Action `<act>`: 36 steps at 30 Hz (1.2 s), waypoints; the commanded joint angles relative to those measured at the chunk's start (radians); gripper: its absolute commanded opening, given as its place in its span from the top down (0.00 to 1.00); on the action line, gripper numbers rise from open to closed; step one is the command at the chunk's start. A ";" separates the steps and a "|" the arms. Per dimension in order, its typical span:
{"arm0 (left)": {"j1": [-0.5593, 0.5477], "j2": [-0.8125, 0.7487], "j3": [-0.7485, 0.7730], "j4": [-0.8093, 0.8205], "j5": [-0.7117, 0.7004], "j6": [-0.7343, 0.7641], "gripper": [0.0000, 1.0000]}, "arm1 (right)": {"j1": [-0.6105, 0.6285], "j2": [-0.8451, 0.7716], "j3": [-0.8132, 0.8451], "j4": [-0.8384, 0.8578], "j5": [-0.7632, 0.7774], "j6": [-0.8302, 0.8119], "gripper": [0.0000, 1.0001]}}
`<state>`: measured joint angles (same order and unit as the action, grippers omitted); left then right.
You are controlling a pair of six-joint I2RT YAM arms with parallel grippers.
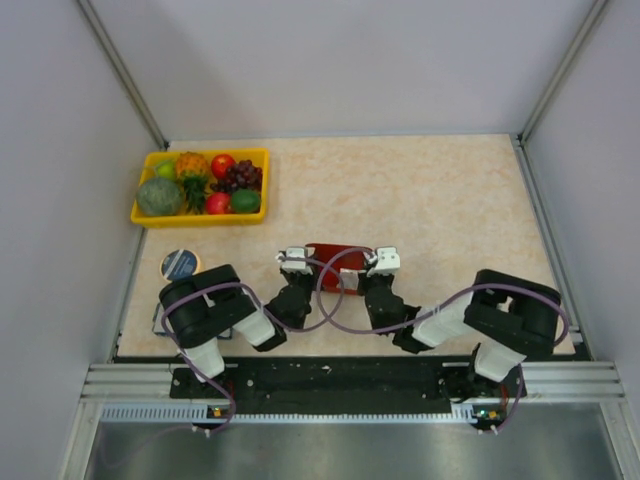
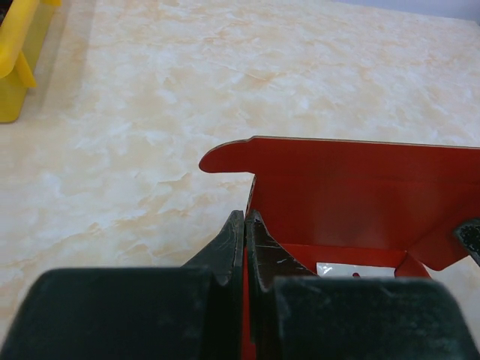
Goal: Fold the paper box
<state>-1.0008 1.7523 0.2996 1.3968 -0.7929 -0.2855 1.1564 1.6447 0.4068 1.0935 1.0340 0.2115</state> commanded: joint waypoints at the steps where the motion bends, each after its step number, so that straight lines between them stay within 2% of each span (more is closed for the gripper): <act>1: -0.038 0.035 -0.028 0.235 -0.138 0.048 1.00 | 0.003 -0.121 0.059 -0.414 -0.064 0.251 1.00; 5: -0.067 0.029 -0.033 0.272 -0.201 0.071 1.00 | 0.003 -0.164 0.064 -0.556 -0.100 0.348 1.00; 6: -0.076 0.023 -0.031 0.271 -0.207 0.077 1.00 | 0.003 -0.169 0.102 -0.646 -0.088 0.441 1.00; 8: -0.085 0.012 -0.030 0.272 -0.224 0.080 1.00 | 0.002 -0.181 0.144 -0.839 -0.092 0.526 1.00; 10: -0.101 0.009 -0.019 0.272 -0.253 0.086 1.00 | 0.002 -0.178 0.199 -0.908 -0.123 0.606 1.00; 11: -0.104 0.010 -0.014 0.271 -0.265 0.088 1.00 | 0.003 -0.175 0.222 -1.025 -0.124 0.653 1.00; 12: -0.114 0.010 -0.005 0.272 -0.275 0.089 1.00 | 0.003 -0.172 0.266 -1.081 -0.115 0.749 1.00; 14: -0.124 0.010 0.006 0.271 -0.295 0.089 1.00 | 0.005 -0.168 0.293 -1.139 -0.097 0.787 1.00; 17: -0.136 0.013 0.015 0.272 -0.328 0.074 1.00 | 0.006 -0.145 0.358 -1.299 -0.075 0.951 1.00; 18: -0.137 0.018 0.018 0.272 -0.331 0.051 1.00 | 0.008 -0.120 0.403 -1.418 -0.077 1.079 1.00; 27: -0.167 0.006 0.022 0.272 -0.356 0.013 1.00 | 0.029 0.003 0.527 -1.603 0.072 1.342 1.00; 31: -0.173 0.000 0.027 0.272 -0.353 0.023 1.00 | 0.071 0.067 0.612 -1.768 0.155 1.485 1.00; 32: -0.174 -0.002 0.024 0.272 -0.351 0.026 1.00 | 0.074 0.078 0.622 -1.812 0.156 1.503 1.00; 36: -0.174 -0.022 0.003 0.272 -0.330 0.020 1.00 | 0.089 0.046 0.600 -1.821 0.186 1.465 1.00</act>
<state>-1.1728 1.7622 0.3141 1.3693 -1.1152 -0.2596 1.2114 1.7016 1.0042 -0.5789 1.1442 1.6131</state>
